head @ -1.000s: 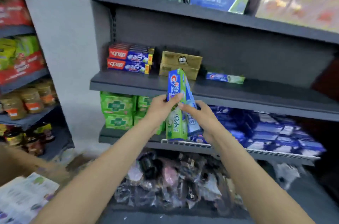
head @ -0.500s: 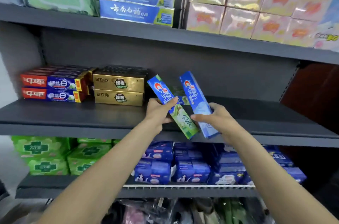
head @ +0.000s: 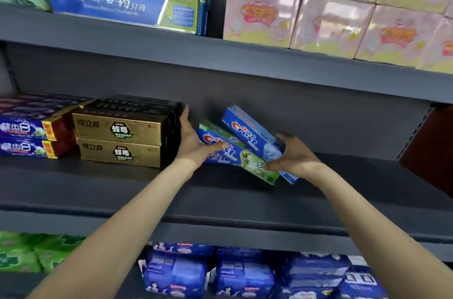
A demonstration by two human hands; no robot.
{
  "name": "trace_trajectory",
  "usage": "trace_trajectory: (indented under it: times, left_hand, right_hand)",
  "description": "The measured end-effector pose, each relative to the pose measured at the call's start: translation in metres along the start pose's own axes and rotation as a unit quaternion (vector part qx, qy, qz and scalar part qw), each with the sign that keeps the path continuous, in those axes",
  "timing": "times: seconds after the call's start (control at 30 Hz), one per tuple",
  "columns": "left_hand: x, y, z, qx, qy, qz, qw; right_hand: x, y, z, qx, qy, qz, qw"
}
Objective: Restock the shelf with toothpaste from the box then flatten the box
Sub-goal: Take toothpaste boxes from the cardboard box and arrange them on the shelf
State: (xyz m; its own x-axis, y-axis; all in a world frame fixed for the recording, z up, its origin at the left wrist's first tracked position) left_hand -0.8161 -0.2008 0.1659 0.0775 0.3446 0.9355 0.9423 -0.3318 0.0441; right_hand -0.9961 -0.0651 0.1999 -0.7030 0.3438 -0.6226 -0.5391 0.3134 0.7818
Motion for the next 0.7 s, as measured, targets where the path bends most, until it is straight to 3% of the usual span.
trace_trajectory:
  times: [0.1,0.2,0.3,0.43,0.5,0.57,0.7]
  left_hand:
    - [-0.004,0.002,-0.004,-0.065,-0.018,-0.197,0.978]
    - [-0.007,0.003,-0.006,-0.072,-0.029,-0.33,0.941]
    - [-0.002,0.004,-0.005,-0.064,-0.043,-0.494,0.866]
    - [-0.003,0.003,-0.001,-0.067,-0.025,-0.508,0.859]
    - [-0.005,0.0,0.001,-0.078,-0.032,-0.553,0.829]
    - [-0.008,-0.002,0.0,-0.093,-0.033,-0.58,0.809]
    - [-0.008,0.0,-0.005,-0.132,-0.027,-0.572,0.809]
  right_hand:
    - [0.003,-0.003,-0.019,-0.02,0.027,0.046,0.998]
    - [0.006,-0.012,-0.037,-0.025,0.046,0.081,0.995]
    - [0.005,-0.017,-0.049,-0.023,0.052,0.136,0.989]
    - [0.002,-0.017,-0.056,-0.008,0.056,0.192,0.98]
    - [0.005,-0.018,-0.059,0.002,0.053,0.193,0.98]
    - [0.008,-0.015,-0.062,0.013,0.047,0.164,0.985]
    - [0.005,-0.013,-0.068,-0.002,0.061,0.077,0.995]
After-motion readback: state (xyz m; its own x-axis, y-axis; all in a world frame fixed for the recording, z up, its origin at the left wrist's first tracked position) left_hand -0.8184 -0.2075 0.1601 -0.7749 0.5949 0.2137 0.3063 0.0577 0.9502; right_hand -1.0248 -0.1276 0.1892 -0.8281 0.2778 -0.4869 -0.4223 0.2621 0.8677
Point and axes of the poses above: each hand's wrist, its own z-axis away from the middle knuckle, its own y-axis out of the back of the hand, x = y × z, the point moved 8 cm from there along -z, towards the middle knuckle, and after that the axes turned 7 degrees about -y, right-handed, at the moved point
